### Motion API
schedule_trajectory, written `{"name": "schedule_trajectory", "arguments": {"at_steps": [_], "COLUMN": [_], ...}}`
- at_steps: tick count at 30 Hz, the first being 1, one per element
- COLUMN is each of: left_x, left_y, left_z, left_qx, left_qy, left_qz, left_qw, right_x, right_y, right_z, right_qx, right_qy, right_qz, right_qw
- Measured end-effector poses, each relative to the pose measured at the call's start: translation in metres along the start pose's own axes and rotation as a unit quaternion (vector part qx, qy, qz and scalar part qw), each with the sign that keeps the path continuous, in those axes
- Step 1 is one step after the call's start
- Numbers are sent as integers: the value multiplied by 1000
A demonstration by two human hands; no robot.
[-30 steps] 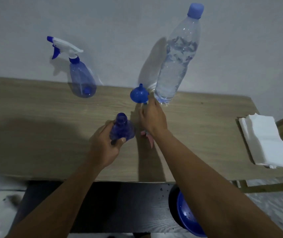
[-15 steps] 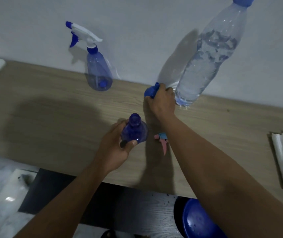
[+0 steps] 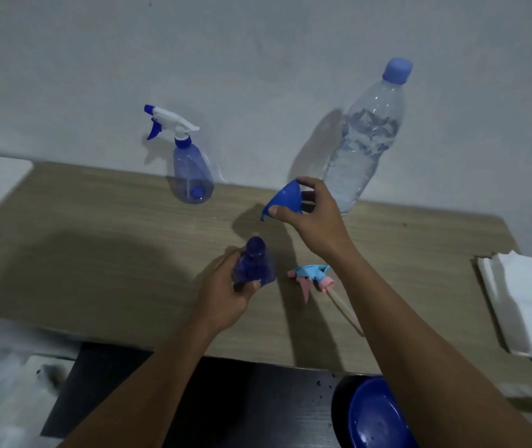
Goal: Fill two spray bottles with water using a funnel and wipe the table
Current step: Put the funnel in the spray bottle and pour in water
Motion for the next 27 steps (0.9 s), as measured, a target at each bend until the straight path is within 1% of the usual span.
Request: {"name": "schedule_trajectory", "arguments": {"at_steps": [3,7,12,19,22,27], "left_x": [-3,-6,-5,-3,-4,-10], "left_y": [-6,-6,-7,0,-2,-16], "left_z": [4,4,5,2,4,7], "left_qx": [16,11,33,24,26,29], "left_qy": [9,29,34,50,49,62], "left_qz": [11,32,36,61,56,34], "left_qw": [1000,999,998,997,997,997], "right_x": [-22,-41,-55,-65,-70,-81], "right_y": [16,32,35,18,10,4], "right_z": [3,-1,-12,-32,-37,-47], "right_qx": [42,55,77,46,25,-19], "right_qy": [-10,-2,-35,-55,-55,-33], "right_qz": [14,28,46,66,81,84], "right_qw": [999,998,995,995,995,996]}}
Point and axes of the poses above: each hand's wrist, its own x-axis towards the middle knuckle, its own z-axis out of the back of the hand, y = z × x, the point moved 10 cm from there along x, towards the middle knuckle, and after that the axes turned 7 degrees about z, right-handed, at the moved point
